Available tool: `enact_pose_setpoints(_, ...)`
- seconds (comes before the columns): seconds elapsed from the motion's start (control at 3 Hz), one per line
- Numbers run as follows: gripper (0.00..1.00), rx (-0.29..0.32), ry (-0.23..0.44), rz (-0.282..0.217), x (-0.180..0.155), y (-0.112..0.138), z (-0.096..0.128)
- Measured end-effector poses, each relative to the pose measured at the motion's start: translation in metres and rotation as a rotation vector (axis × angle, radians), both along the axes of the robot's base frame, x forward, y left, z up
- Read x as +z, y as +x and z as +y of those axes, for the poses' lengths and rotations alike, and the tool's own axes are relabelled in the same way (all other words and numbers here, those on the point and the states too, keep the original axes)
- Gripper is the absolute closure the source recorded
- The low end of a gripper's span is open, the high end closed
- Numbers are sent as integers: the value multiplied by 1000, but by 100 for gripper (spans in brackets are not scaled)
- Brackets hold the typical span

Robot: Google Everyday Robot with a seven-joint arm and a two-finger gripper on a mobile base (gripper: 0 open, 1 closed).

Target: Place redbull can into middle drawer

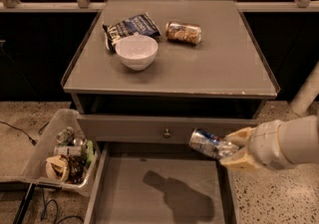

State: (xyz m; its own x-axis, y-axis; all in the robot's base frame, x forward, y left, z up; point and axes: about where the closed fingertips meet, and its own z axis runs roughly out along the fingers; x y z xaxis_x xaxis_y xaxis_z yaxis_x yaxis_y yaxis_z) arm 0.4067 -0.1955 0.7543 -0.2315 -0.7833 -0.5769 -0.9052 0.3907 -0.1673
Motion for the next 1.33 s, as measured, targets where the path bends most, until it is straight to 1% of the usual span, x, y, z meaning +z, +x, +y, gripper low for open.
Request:
enact_pose_setpoints(0.33, 100, 58, 26, 116, -67, -20, 33)
enact_pose_setpoints(0.67, 100, 90, 43, 196, -132, -46, 56)
enact_pose_setpoints(1.0, 100, 88, 91, 154, -174, -48, 75)
enact_pose_setpoints(1.33, 100, 64, 142, 57, -194, -16, 91)
